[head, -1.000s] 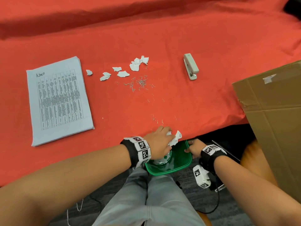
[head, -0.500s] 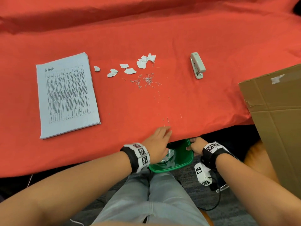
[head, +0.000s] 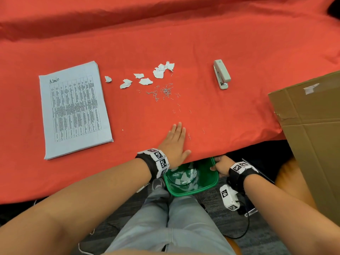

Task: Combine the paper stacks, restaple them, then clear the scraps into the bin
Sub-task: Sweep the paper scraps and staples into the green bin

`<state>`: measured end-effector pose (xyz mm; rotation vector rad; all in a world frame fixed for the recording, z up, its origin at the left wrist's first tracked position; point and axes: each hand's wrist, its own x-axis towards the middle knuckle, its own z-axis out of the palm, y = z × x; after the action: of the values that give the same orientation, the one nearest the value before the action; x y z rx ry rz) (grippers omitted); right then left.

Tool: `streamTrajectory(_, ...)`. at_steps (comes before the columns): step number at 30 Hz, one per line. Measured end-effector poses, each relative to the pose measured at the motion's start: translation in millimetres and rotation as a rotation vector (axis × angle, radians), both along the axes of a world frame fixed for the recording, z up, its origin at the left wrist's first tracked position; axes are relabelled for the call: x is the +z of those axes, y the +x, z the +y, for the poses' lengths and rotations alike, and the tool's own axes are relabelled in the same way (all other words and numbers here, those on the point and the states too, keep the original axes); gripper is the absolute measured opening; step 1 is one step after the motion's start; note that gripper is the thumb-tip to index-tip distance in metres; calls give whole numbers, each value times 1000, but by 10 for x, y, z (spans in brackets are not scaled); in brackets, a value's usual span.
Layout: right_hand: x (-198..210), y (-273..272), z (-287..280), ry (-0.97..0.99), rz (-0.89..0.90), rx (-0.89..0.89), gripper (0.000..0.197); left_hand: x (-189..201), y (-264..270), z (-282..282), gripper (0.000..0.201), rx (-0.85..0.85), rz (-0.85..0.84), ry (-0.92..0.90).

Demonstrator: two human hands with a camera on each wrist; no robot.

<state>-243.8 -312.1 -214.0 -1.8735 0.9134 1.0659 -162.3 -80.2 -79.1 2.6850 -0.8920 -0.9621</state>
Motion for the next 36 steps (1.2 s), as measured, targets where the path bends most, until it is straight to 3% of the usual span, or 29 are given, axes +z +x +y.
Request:
streamTrajectory(5, 40, 8, 18, -10, 6, -9, 58, -126, -549, 36, 83, -349, 11, 2)
streamTrajectory(10, -111, -30, -95, 18, 1, -28, 60, -147, -762, 31, 66, -516, 181, 8)
streamTrajectory(13, 139, 7, -29, -7, -8, -18, 36, -9, -519, -140, 53, -415, 136, -160)
streamTrajectory(16, 185, 13, -43, 14, -6, -32, 28, 133, -109, -348, 53, -237, 25, -283)
streamTrajectory(21, 106, 6, -76, 26, -2, -61, 42, 67, 325, -575, 63, -235, -39, -91)
streamTrajectory(25, 177, 15, -58, 57, 6, -96, 32, 9, 186, -456, 68, -288, -42, 2)
streamTrajectory(33, 206, 40, -27, -11, -18, 3, 49, -4, -627, 25, 70, -464, 147, 28)
streamTrajectory(36, 239, 75, -5, -15, -2, 24, 51, 62, -556, -14, 67, -399, 48, -67)
